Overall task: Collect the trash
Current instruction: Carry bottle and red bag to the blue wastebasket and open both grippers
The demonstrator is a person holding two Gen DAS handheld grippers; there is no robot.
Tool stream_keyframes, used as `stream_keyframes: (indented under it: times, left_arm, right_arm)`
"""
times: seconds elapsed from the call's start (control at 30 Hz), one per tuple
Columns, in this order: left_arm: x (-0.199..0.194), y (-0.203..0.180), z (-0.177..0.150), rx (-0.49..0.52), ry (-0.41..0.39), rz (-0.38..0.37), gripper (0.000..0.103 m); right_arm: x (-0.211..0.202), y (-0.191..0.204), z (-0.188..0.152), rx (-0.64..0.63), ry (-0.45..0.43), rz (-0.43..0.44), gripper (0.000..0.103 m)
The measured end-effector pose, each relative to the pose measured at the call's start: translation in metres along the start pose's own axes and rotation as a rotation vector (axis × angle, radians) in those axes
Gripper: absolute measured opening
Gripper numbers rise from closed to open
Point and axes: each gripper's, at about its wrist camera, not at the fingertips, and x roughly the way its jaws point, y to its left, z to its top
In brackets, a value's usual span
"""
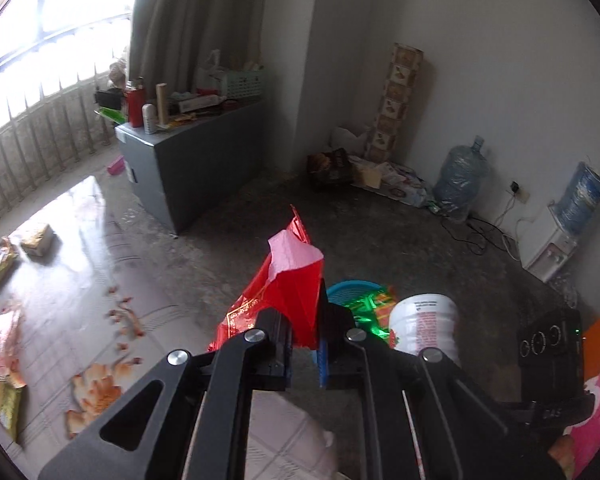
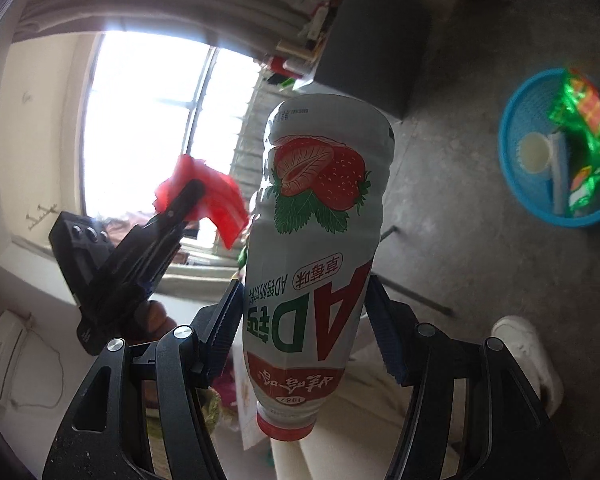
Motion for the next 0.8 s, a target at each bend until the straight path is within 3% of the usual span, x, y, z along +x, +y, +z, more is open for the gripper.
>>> stream_keyframes:
  times: [0.17,0.33,0.37,0.43,0.5,0.53,0.6,0.8]
  left_arm:
    - [0.069,-0.056,0.015,0.016,0.105,-0.127,0.009]
    - [0.149,-0.091,0.024,-0.017,0.222,-0.190,0.011]
    - [0.170,-0.099,0.022,-0.018,0.255,-0.213,0.015]
    - [0.212,-0.108,0.016,-0.013,0.354,-0.184,0.064]
    - [0.244,-0.109,0.005,-0.042,0.416,-0.110,0.071]
    - [0.254,-0.109,0.001,-0.057,0.446,-0.108,0.071]
    - [0.260,-0.103,-0.007,-0.105,0.466,-0.124,0.071]
    - [0.233,-0.096,-0.013,-0.094,0.421,-0.112,0.071]
  right_arm:
    - [-0.024,-0.070,0.038,0.141,-0.080,-0.095,0.058]
    - [-0.015,-0.132,0.086,0.230,-0.069,-0.130,0.061]
    - [-0.009,-0.154,0.097,0.269,-0.074,-0.152,0.066]
    - [-0.006,-0.194,0.110,0.324,-0.086,-0.239,0.074]
    - [-0.006,-0.231,0.113,0.389,-0.090,-0.419,0.072]
    - [-0.008,-0.241,0.109,0.422,-0.099,-0.440,0.070]
    - [-0.015,-0.245,0.096,0.426,-0.122,-0.391,0.070]
    - [-0.038,-0.230,0.059,0.351,-0.156,-0.466,0.070]
